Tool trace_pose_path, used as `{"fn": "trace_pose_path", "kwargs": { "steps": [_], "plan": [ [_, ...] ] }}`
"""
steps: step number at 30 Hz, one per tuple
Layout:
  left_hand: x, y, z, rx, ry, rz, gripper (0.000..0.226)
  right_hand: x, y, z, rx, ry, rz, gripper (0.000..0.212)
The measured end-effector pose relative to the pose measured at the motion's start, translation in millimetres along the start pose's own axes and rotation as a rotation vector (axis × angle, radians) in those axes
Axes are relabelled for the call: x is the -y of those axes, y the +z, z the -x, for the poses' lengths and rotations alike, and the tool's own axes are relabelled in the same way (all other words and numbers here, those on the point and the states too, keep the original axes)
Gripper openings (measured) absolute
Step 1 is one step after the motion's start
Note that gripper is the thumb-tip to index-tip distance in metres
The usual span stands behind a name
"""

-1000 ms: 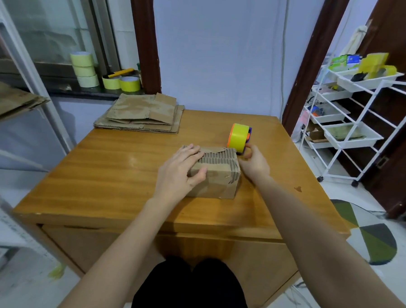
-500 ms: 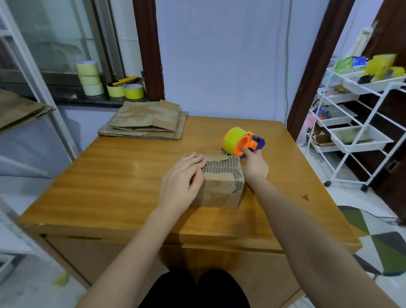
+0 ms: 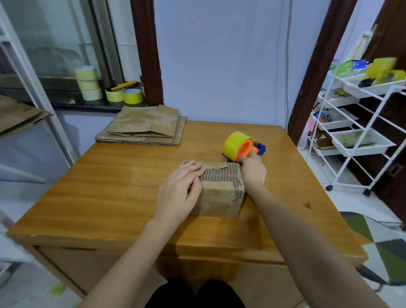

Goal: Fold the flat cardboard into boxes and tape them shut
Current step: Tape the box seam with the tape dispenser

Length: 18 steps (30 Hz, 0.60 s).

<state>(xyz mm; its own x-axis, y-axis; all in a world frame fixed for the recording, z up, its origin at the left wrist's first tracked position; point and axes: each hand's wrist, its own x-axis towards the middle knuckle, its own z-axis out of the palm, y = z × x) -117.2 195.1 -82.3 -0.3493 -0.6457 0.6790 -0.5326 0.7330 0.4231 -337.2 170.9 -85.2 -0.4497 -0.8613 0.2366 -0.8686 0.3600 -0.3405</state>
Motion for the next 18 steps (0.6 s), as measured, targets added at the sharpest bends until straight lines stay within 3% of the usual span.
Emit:
{"fn": "trace_pose_path", "kwargs": {
  "steps": [3,7,12,18],
  "plan": [
    [-2,-2,1,0.017,-0.023,-0.008,0.048,-8,-5,2,-0.15,-0.101,-0.024,0.025],
    [-9,-5,-2,0.066,-0.055,-0.054,0.057,-5,-39,-4,-0.217,-0.219,-0.125,0.026],
    [-14,-9,-7,0.141,-0.015,-0.221,0.064,20,-97,1,-0.25,-0.181,-0.269,0.03],
    [-32,-23,-30,0.284,0.08,-0.472,0.034,55,-140,18,-0.302,-0.23,-0.254,0.032]
  ]
}}
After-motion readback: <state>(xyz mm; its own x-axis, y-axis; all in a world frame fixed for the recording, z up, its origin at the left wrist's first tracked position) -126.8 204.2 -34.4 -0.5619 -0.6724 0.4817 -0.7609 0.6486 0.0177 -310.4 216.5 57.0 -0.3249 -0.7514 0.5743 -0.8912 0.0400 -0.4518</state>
